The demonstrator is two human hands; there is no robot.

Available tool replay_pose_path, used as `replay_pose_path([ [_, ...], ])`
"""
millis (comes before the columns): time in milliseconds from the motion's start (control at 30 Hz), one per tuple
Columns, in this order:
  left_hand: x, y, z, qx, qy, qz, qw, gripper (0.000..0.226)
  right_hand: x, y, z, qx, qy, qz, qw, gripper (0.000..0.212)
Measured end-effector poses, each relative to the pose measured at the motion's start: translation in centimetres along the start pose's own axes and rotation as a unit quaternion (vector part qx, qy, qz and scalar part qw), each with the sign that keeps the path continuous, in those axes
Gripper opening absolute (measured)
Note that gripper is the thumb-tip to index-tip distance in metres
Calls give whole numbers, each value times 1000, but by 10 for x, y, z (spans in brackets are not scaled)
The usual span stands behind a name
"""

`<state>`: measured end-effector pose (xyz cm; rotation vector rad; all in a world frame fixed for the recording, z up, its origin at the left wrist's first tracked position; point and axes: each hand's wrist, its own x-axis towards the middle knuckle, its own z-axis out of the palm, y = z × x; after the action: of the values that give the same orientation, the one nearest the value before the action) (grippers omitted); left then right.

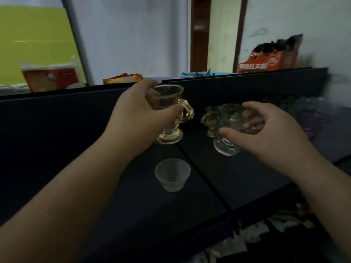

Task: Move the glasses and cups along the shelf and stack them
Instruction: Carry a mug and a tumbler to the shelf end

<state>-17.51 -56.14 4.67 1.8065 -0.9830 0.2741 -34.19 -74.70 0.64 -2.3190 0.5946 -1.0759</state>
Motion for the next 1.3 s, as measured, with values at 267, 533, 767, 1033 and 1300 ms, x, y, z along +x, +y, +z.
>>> replay_pose_path([
  [267, -12, 45, 102, -16, -77, 20, 997, 84, -11, 72, -70, -18, 21, 47, 998, 97],
  [533, -11, 76, 216, 38, -94, -18, 995, 85, -1, 147, -132, -20, -27, 39, 999, 97],
  [767, 13, 87, 303, 105, -64, -104, 987, 68, 21, 209, -173, -13, -79, -2, 997, 100],
  [1033, 39, 90, 342, 206, -18, -169, 964, 67, 41, 252, -192, 18, -129, -15, 991, 99],
  [1300, 23, 103, 344, 379, -15, -95, 920, 87, 52, 290, -204, 59, -115, 2, 992, 100],
])
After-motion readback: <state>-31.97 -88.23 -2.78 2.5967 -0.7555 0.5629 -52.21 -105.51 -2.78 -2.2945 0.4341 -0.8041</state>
